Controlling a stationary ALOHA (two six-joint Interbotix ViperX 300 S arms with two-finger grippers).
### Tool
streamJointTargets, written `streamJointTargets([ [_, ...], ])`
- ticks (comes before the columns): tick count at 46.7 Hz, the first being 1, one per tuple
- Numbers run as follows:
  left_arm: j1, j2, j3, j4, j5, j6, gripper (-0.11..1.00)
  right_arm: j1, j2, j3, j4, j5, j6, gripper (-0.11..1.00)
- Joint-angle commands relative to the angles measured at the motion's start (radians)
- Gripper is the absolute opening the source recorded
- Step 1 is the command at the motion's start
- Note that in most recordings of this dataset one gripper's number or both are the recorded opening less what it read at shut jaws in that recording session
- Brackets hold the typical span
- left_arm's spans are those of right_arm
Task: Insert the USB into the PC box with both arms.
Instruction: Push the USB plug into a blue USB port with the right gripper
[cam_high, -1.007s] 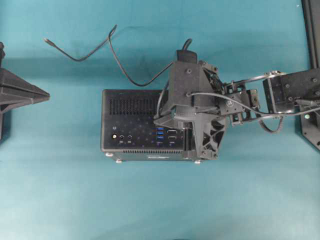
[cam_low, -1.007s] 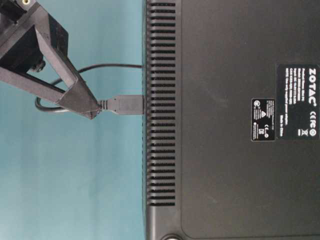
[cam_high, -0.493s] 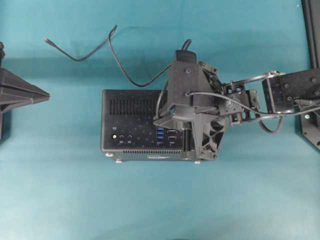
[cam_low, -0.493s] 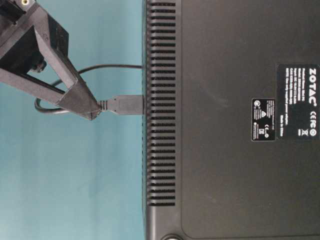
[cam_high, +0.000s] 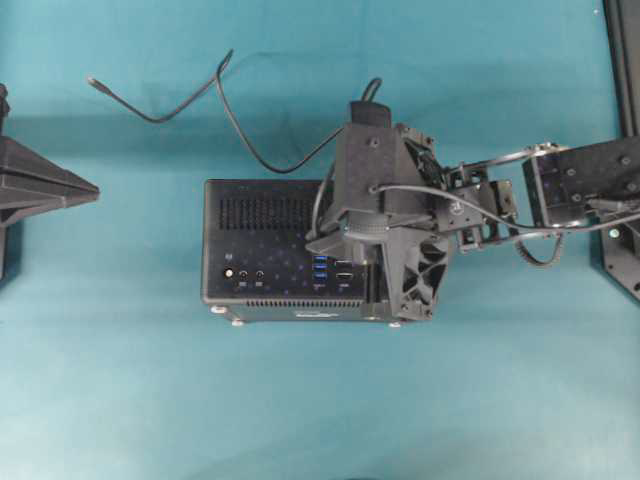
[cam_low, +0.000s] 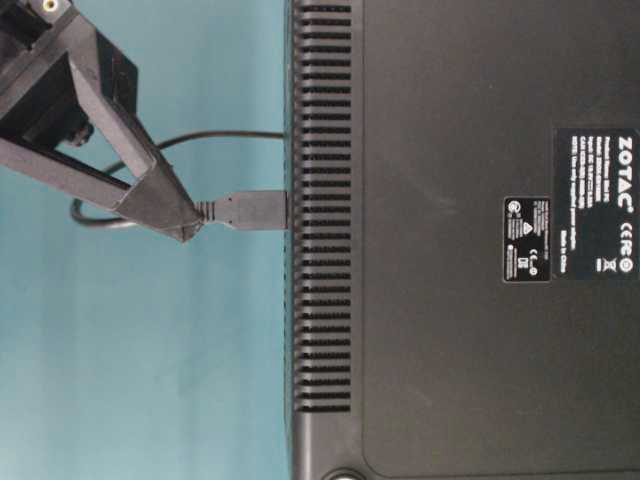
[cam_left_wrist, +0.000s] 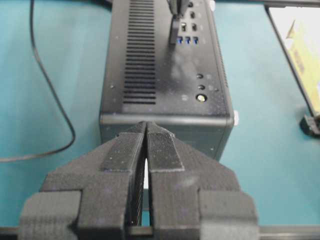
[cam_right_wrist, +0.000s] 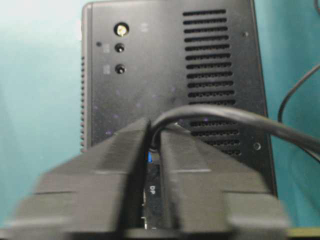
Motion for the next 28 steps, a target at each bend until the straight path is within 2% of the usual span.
streamJointTargets([
  [1,-0.002,0.003,-0.025,0.002,-0.009,0.002,0.00,0.011,0.008,0.008,0.011,0.005,0.008,0.26],
  [13,-0.002,0.003,-0.026,0.002,-0.009,0.002,0.00,0.011,-0.012,0.000,0.009,0.008,0.008,0.57],
  [28,-0.003,-0.003,-0.021,0.003,-0.009,0.000,0.00,0.012,-0.084,0.000,0.009,0.040,0.009,0.59],
])
